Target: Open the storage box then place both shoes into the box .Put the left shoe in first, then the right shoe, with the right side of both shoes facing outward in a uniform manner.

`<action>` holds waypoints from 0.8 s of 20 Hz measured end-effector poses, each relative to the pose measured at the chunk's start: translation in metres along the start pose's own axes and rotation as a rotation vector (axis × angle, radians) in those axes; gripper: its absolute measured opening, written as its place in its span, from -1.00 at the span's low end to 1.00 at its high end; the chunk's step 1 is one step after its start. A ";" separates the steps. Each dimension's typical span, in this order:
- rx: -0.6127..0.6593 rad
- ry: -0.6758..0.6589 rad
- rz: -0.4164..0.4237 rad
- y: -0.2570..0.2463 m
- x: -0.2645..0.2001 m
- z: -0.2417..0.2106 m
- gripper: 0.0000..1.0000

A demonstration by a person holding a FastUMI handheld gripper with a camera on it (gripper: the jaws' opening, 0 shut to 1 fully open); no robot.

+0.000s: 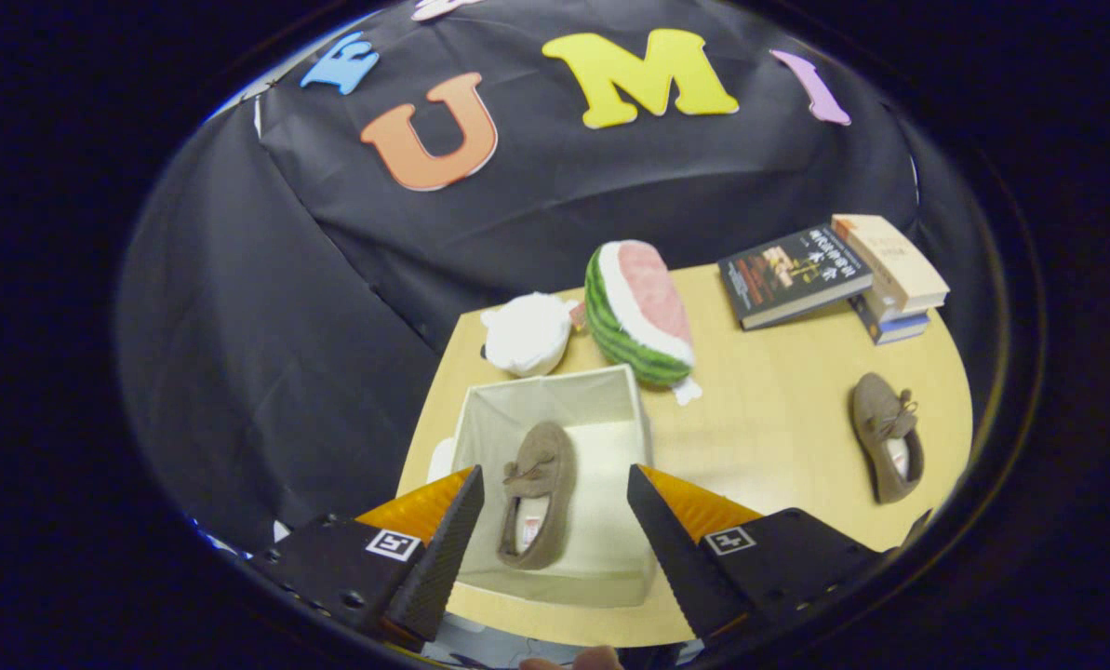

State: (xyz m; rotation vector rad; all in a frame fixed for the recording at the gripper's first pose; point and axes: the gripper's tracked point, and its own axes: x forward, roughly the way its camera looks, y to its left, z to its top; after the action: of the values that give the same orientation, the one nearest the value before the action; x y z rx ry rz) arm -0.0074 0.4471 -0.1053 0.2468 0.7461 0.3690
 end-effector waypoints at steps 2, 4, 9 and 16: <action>-0.016 -0.055 -0.004 -0.032 -0.028 0.016 0.89; -0.029 -0.104 -0.033 -0.077 -0.050 0.029 0.89; -0.051 -0.155 -0.148 -0.206 -0.087 0.041 0.89; -0.149 -0.133 -0.267 -0.351 -0.090 0.024 0.89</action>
State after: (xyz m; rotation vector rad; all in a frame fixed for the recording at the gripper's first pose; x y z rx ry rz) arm 0.0316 0.0896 -0.1543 0.0296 0.6080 0.1514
